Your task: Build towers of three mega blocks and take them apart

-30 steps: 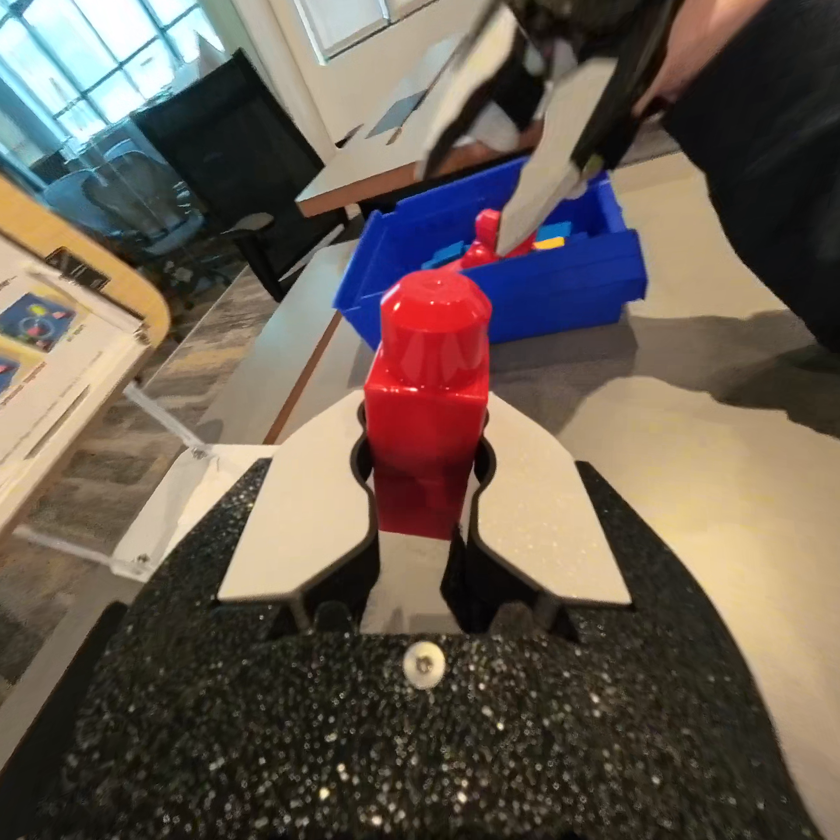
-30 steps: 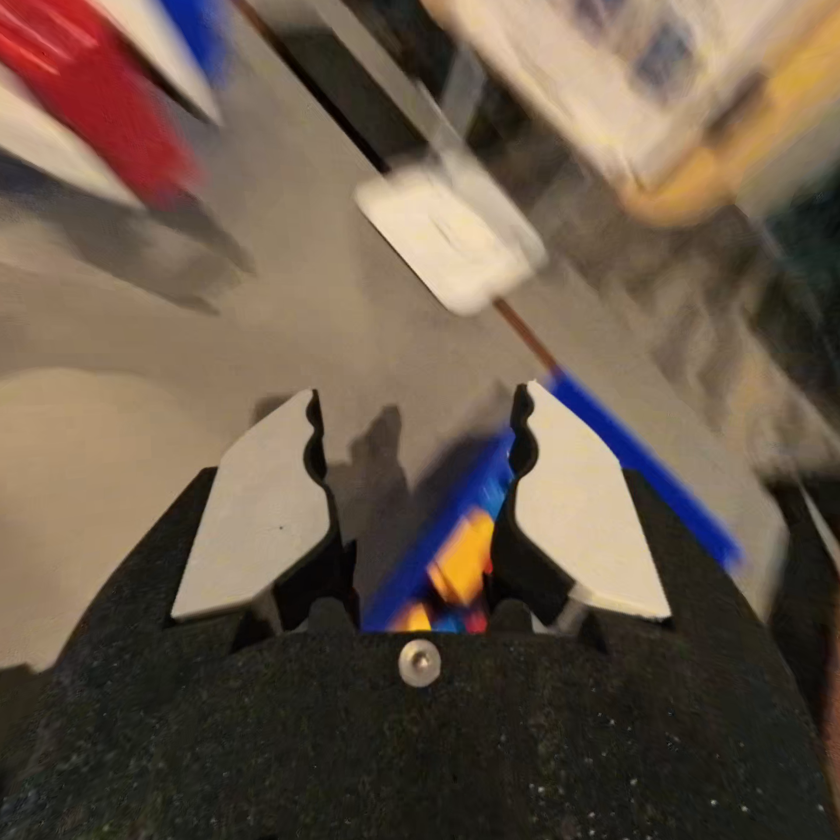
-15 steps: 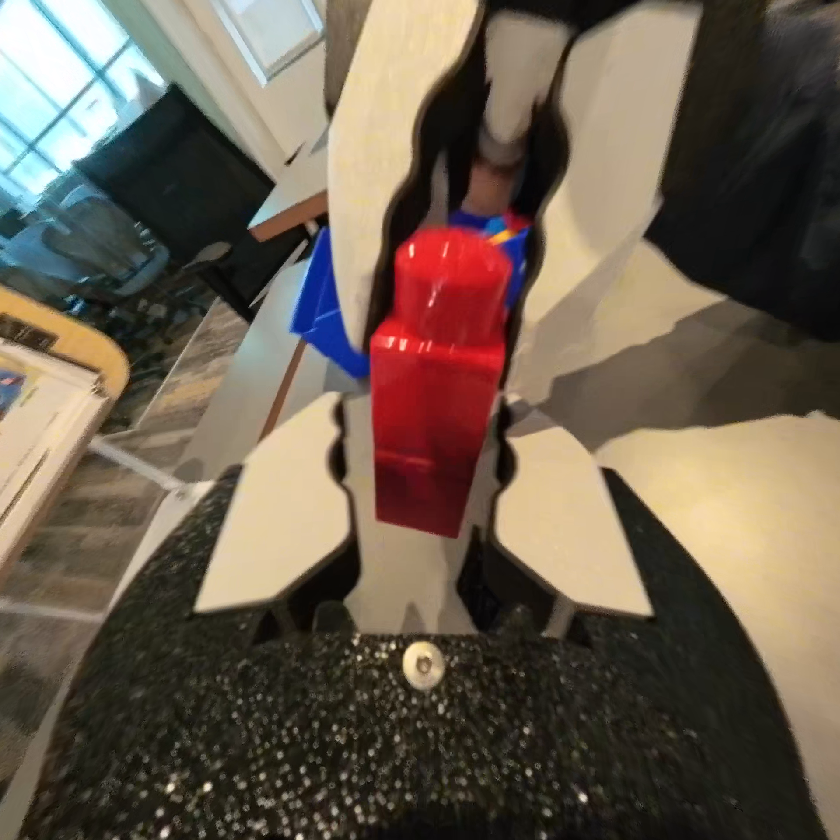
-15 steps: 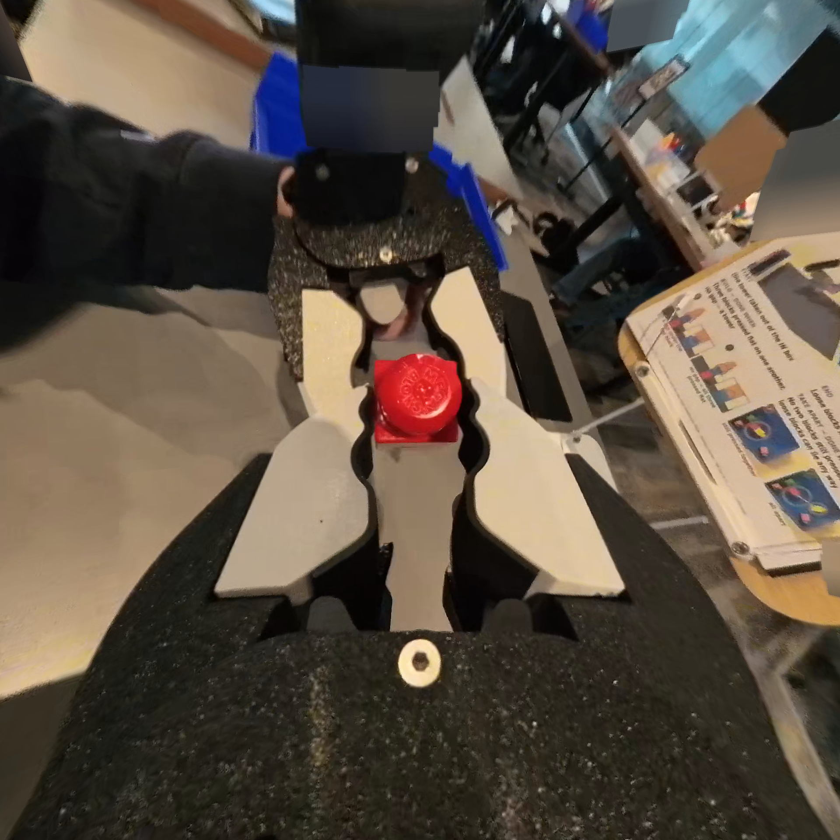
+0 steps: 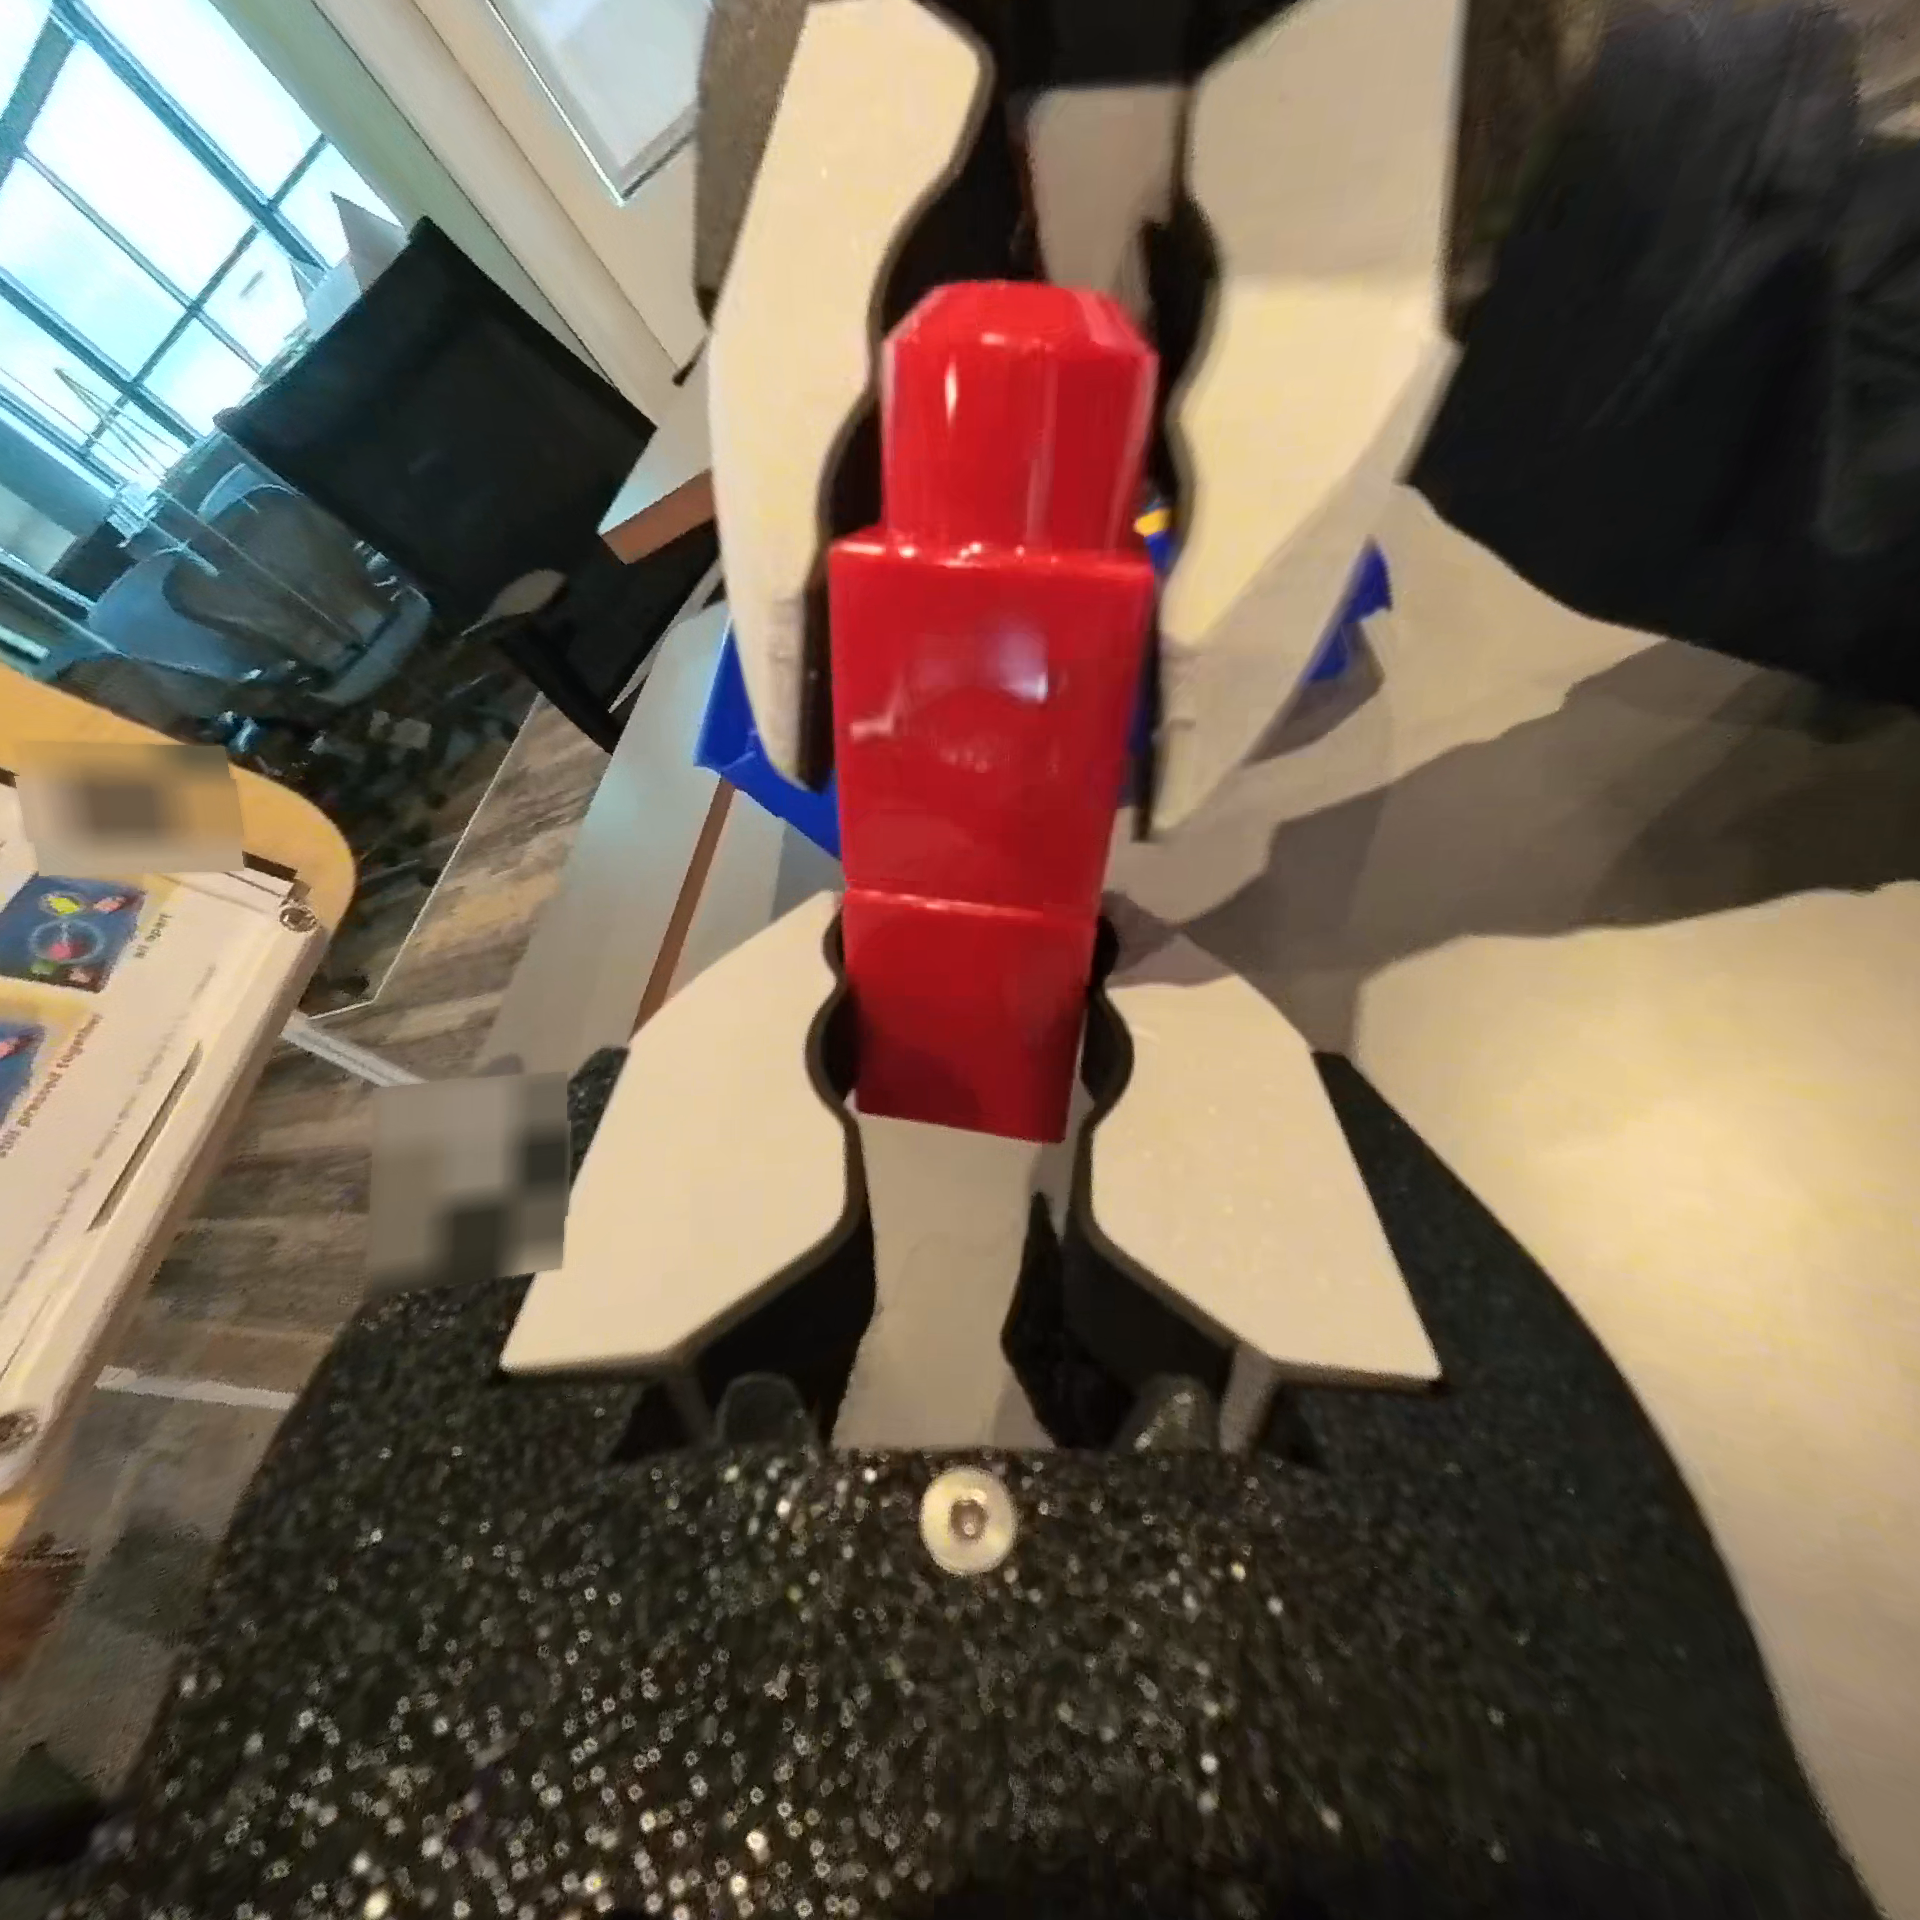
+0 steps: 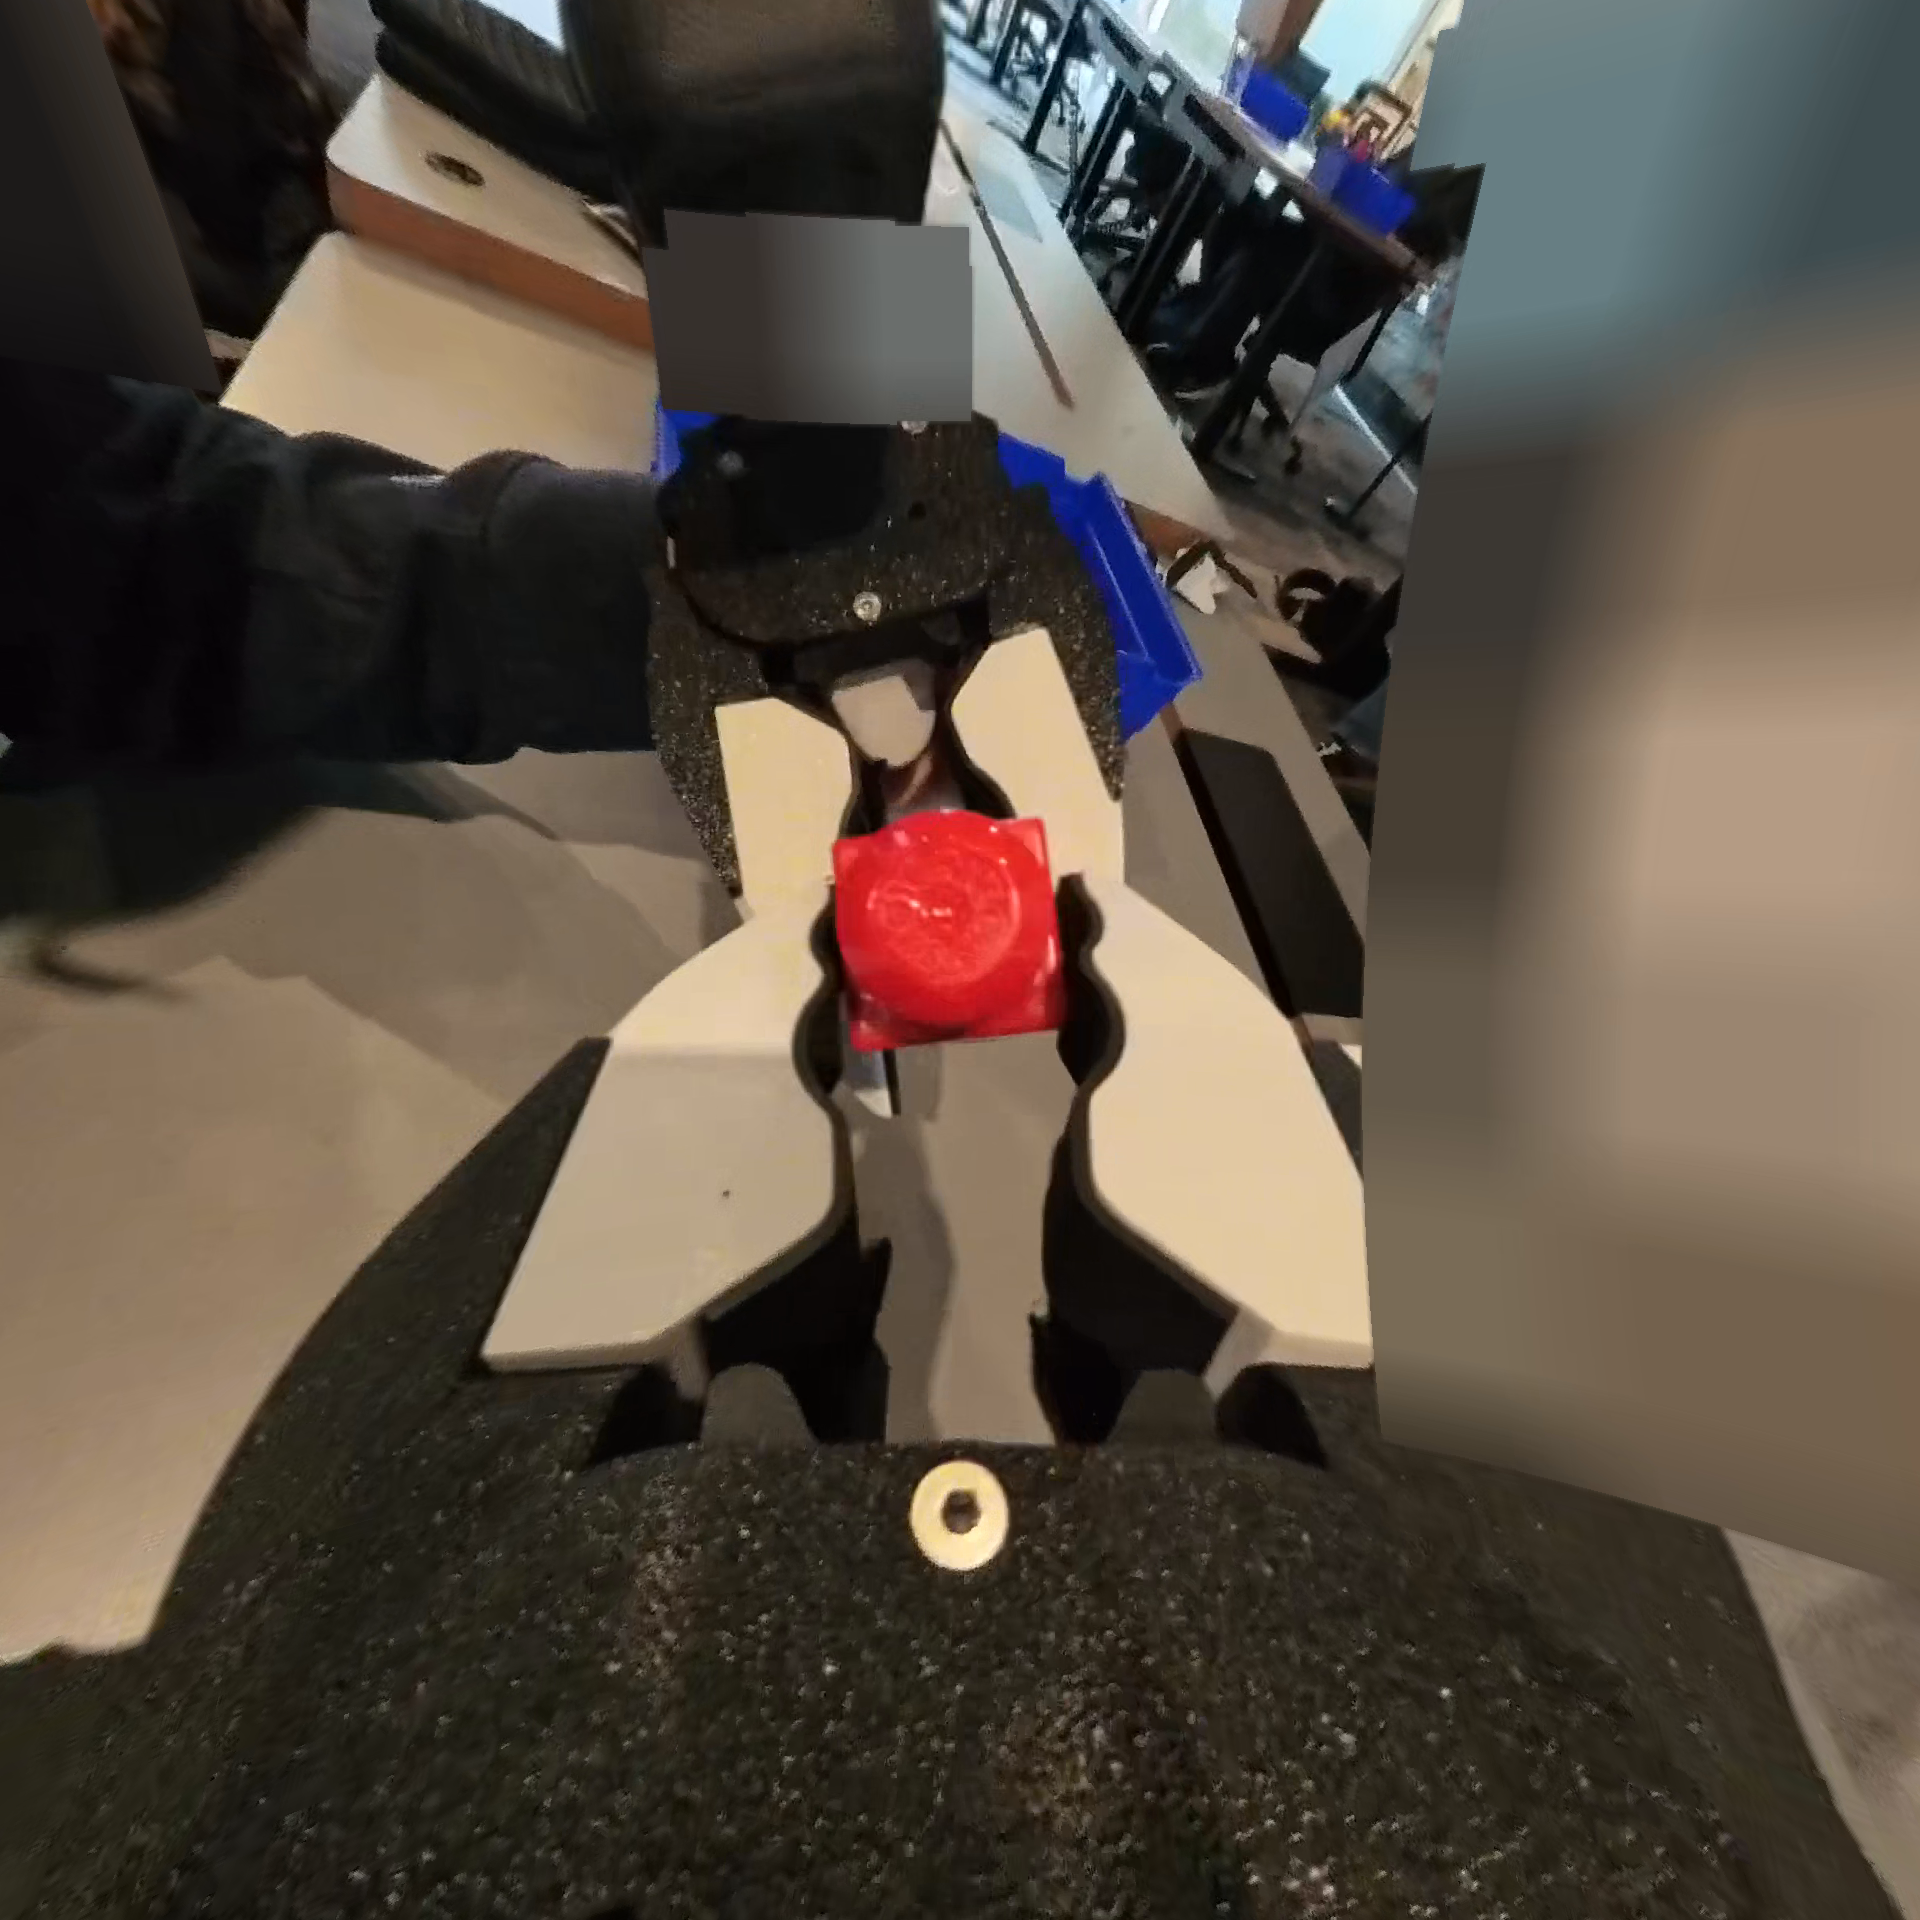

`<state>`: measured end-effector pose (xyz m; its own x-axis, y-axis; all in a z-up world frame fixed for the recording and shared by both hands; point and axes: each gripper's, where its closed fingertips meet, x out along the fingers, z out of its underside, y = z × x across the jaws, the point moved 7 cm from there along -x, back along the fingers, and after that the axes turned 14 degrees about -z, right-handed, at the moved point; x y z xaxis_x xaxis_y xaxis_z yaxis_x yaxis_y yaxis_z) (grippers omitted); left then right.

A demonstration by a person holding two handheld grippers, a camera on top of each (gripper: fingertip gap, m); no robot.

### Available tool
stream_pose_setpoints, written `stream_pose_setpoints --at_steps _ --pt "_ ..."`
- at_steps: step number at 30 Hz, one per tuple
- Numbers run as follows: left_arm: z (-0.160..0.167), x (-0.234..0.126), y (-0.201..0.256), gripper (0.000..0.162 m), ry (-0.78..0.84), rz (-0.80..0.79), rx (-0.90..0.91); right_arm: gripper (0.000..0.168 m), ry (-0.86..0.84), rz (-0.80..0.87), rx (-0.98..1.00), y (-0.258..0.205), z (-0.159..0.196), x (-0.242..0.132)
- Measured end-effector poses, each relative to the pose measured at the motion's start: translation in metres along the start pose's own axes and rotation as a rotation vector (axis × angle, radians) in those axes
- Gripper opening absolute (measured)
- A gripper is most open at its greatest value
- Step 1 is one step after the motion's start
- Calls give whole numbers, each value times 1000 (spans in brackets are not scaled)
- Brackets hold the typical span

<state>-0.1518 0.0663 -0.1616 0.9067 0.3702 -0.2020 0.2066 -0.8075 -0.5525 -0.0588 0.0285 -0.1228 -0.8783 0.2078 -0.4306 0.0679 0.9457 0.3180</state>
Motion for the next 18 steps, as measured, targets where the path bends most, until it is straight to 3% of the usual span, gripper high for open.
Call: stream_pose_setpoints --at_steps 4,7,11,14,18 --pt "-6 -1 0 40 6 3 -45 37 7 0 -25 1 -2 -6" --pt "-4 2 -2 39 -21 -5 -100 38 -105 113 -149 -2 -7 -7" --pt "15 0 -16 39 -101 -36 -171 38 -207 439 -352 1 -15 -32" --pt "18 -4 -25 39 -80 -88 -183 38 -326 629 -129 14 7 -72" --pt "10 -7 -30 40 -31 -196 -156 38 -730 825 339 22 90 -133"
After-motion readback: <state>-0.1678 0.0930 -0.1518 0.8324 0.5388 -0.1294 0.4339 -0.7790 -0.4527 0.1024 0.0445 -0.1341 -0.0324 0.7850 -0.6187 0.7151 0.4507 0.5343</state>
